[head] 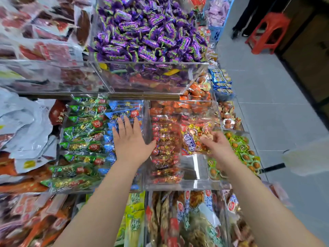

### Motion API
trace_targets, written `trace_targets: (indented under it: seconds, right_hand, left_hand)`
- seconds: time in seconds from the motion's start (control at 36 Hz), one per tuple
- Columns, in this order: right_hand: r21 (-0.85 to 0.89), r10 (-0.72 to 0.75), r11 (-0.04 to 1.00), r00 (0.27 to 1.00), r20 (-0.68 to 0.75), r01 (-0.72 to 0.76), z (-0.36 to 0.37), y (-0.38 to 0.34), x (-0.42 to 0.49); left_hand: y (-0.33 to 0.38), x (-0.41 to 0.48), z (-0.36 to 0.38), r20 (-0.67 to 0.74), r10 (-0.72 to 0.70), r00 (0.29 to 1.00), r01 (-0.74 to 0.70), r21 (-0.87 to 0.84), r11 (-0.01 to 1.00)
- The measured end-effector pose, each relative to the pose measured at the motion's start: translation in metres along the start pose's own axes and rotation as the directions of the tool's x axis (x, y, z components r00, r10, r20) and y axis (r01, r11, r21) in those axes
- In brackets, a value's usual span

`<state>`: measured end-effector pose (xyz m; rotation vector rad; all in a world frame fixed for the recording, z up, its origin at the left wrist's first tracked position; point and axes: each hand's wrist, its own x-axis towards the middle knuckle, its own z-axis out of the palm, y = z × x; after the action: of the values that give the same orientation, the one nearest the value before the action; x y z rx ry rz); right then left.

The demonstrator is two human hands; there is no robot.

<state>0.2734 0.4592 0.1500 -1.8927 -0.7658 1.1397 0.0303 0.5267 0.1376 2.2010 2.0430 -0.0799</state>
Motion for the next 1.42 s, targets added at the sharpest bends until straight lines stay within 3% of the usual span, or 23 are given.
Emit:
trace_targets:
  seconds: [0.11, 0.19, 0.31, 0.42, 0.47, 0.56, 0.58, 0.64, 0.67, 0.72, 0.81, 0.94, 1.03, 1.17, 1.22, 1.28, 1.42]
  right_hand:
    - [-0.081, -0.101, 0.992, 0.993, -0.061, 0.096, -0.005, -0.006, 0.001]
    - [0.158, -0.042, 0.986, 0.998, -0.047, 0.049, 0.001, -0.006, 0.003]
    - [0.477, 0.091, 0.872, 0.994, 0.059, -0.108, 0.027, 0.000, 0.009]
    - [0.261, 0.188, 0.942, 0.976, 0.107, -0.210, 0.059, 0.013, 0.012]
    - [0.110, 0.192, 0.975, 0.980, 0.043, -0.196, 0.064, 0.017, 0.018]
    - [-0.315, -0.008, 0.949, 0.996, -0.091, -0.021, 0.062, 0.008, 0.029]
    - [-0.516, -0.114, 0.855, 0.990, -0.079, 0.057, 0.060, 0.001, 0.032]
    - [-0.830, -0.339, 0.482, 0.933, 0.118, 0.280, 0.055, -0.015, 0.040]
    - [-0.862, -0.397, 0.283, 0.869, 0.295, 0.422, 0.054, -0.024, 0.046]
    - [-0.763, -0.318, -0.006, 0.722, 0.614, 0.646, 0.057, -0.042, 0.057]
    - [-0.620, -0.064, -0.196, 0.621, 0.781, 0.760, 0.074, -0.063, 0.066]
    - [-0.584, 0.071, -0.364, 0.647, 0.759, 0.726, 0.089, -0.073, 0.071]
    - [-0.649, 0.088, -0.308, 0.700, 0.709, 0.696, 0.080, -0.072, 0.072]
    - [-0.736, -0.033, 0.085, 0.740, 0.672, 0.672, 0.043, -0.069, 0.064]
    - [-0.758, -0.065, 0.172, 0.775, 0.628, 0.629, 0.025, -0.067, 0.059]
    - [-0.797, -0.080, 0.152, 0.811, 0.580, 0.585, 0.008, -0.065, 0.054]
    - [-0.864, -0.051, -0.013, 0.863, 0.503, 0.503, 0.004, -0.050, 0.042]
  left_hand:
    - [0.004, 0.003, 0.004, -0.009, -0.016, 1.000, 0.016, 0.006, 1.000]
    - [0.005, 0.002, 0.005, -0.031, -0.014, 0.999, 0.014, -0.008, 1.000]
    - [0.005, 0.001, 0.004, -0.031, -0.003, 1.000, 0.003, -0.019, 1.000]
    - [0.004, 0.000, 0.004, -0.036, 0.006, 0.999, -0.007, -0.020, 1.000]
    - [0.004, 0.000, 0.004, -0.034, 0.005, 0.999, -0.006, -0.006, 1.000]
    - [0.004, 0.001, 0.005, -0.034, 0.007, 0.999, -0.007, 0.006, 1.000]
    - [0.005, 0.001, 0.004, -0.034, 0.008, 0.999, -0.008, 0.006, 1.000]
    - [0.005, 0.001, 0.004, -0.033, 0.006, 0.999, -0.006, 0.004, 1.000]
    - [0.005, 0.001, 0.004, -0.033, 0.005, 0.999, -0.004, 0.004, 1.000]
    - [0.005, 0.001, 0.004, -0.036, 0.005, 0.999, -0.005, 0.004, 1.000]
    - [0.004, 0.000, 0.004, -0.041, 0.011, 0.999, -0.011, -0.005, 1.000]
    - [0.004, 0.000, 0.004, -0.042, 0.012, 0.999, -0.013, -0.013, 1.000]
    - [0.004, 0.000, 0.004, -0.035, 0.014, 0.999, -0.015, -0.017, 1.000]
    - [0.004, 0.000, 0.005, -0.042, 0.010, 0.999, -0.011, -0.018, 1.000]
    - [0.004, 0.000, 0.005, -0.042, 0.009, 0.999, -0.010, -0.020, 1.000]
    - [0.005, 0.000, 0.005, -0.044, 0.008, 0.999, -0.010, -0.025, 1.000]
    - [0.005, -0.001, 0.005, -0.066, 0.012, 0.998, -0.014, -0.030, 0.999]
